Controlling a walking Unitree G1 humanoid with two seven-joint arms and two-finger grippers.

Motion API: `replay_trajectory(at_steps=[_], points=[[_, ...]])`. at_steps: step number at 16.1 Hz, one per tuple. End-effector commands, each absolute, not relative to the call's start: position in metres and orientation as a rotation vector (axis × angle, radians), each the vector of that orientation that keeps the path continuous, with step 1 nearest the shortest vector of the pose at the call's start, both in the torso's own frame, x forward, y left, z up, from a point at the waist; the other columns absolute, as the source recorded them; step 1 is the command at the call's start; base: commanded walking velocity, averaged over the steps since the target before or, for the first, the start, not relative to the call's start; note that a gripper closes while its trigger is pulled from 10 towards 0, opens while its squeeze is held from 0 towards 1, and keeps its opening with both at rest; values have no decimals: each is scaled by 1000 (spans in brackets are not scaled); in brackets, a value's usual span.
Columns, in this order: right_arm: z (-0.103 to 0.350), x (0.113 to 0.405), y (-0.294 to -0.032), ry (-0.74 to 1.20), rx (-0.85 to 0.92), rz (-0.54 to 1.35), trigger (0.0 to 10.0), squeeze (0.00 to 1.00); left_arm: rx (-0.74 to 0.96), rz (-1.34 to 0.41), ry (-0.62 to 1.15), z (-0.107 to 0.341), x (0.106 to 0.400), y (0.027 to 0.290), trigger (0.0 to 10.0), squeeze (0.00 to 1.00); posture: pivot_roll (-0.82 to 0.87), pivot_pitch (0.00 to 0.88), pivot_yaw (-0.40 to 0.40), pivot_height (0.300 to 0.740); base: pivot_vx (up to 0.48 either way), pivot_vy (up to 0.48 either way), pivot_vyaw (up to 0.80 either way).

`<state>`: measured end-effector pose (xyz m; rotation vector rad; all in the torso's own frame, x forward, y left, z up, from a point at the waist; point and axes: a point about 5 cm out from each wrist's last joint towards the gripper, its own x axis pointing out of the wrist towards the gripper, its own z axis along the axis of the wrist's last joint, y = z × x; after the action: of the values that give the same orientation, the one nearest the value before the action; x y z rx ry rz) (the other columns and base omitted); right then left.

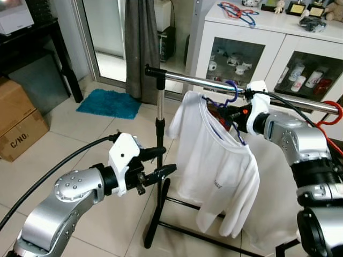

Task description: Hang hanger

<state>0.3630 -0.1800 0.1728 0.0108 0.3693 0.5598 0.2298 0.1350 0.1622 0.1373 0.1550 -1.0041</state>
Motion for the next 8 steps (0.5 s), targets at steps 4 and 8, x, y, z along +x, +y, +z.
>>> replay_trajectory(at_steps=[4,8], points=[[174,356,-182,372,-1,560,0,0,145,-1004,135,166,227,133,10000,0,53,0,-36,740,0,0,0],[174,353,-181,371,-21,557,0,0,144,-1003,139,165,226,132,10000,0,51,0,-35,740,0,0,0]])
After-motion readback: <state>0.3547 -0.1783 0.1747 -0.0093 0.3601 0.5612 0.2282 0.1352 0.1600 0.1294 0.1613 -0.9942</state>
